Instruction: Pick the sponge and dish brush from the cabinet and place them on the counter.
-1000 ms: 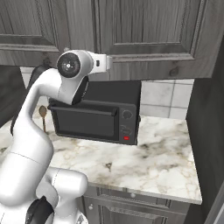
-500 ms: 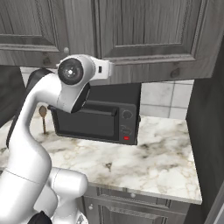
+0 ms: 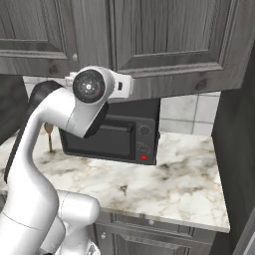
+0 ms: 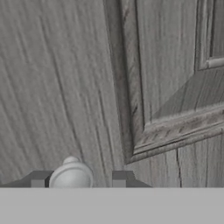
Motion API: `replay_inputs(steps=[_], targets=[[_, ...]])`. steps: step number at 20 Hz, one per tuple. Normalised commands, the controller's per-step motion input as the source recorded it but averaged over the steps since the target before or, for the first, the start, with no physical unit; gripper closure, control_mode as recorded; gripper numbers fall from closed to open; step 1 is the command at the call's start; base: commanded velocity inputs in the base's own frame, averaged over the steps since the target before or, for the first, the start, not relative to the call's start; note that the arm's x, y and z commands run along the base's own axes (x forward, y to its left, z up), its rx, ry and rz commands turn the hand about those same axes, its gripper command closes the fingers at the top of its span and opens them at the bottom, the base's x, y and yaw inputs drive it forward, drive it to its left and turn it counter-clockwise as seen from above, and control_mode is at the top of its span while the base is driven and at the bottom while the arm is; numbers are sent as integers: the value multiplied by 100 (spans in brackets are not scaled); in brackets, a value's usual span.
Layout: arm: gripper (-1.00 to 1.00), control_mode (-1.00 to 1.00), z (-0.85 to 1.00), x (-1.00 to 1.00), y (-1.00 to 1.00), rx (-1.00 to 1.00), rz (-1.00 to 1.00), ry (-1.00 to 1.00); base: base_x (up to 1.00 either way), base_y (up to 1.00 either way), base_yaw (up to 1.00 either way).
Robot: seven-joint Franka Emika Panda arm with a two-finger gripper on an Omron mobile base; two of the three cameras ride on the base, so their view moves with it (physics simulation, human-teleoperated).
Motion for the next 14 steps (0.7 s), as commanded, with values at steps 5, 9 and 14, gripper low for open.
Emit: replay_inputs(steps=[5, 9, 14], targets=[[100, -100, -9, -39, -100, 7, 2, 3, 0, 0, 0], [100, -100, -10, -38, -100, 7, 2, 2, 0, 0, 0], [100, -100, -11, -31, -97, 6, 3, 0, 0, 0, 0]])
